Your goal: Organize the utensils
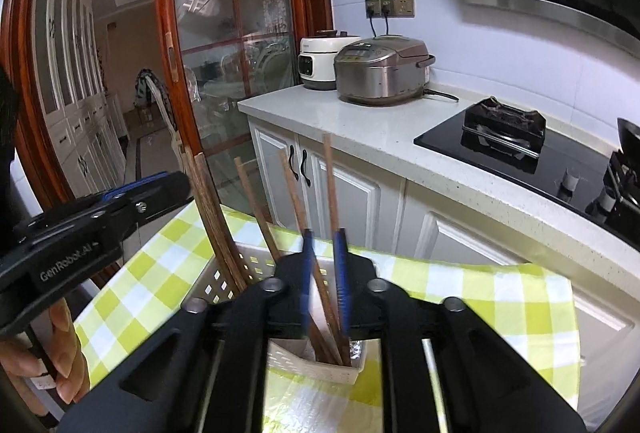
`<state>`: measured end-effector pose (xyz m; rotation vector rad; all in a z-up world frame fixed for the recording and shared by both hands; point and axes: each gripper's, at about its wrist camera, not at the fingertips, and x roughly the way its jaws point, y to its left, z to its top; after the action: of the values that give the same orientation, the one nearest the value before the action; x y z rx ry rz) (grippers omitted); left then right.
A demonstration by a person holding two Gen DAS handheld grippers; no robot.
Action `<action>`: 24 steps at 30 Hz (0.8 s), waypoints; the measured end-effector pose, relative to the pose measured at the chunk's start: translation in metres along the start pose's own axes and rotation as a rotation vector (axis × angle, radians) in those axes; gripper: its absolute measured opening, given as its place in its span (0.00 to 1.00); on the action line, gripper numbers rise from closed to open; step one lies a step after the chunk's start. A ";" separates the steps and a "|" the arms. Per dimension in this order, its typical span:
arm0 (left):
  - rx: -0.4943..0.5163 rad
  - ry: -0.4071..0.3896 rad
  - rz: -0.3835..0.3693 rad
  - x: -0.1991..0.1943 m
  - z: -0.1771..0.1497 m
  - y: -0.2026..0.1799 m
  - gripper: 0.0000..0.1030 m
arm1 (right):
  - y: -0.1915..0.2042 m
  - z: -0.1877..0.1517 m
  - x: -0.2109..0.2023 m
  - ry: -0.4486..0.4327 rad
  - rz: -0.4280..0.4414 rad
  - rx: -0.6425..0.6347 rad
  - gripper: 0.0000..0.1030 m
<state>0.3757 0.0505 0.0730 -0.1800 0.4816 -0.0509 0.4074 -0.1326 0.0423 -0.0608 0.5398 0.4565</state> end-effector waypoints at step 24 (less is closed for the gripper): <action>0.093 -0.304 0.199 -0.146 -0.071 0.004 0.96 | 0.003 -0.082 -0.120 -0.181 -0.020 0.014 0.82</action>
<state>0.2130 0.0563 0.0771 -0.0461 0.1916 0.1466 0.2753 -0.1923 0.0329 -0.0111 0.3638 0.4340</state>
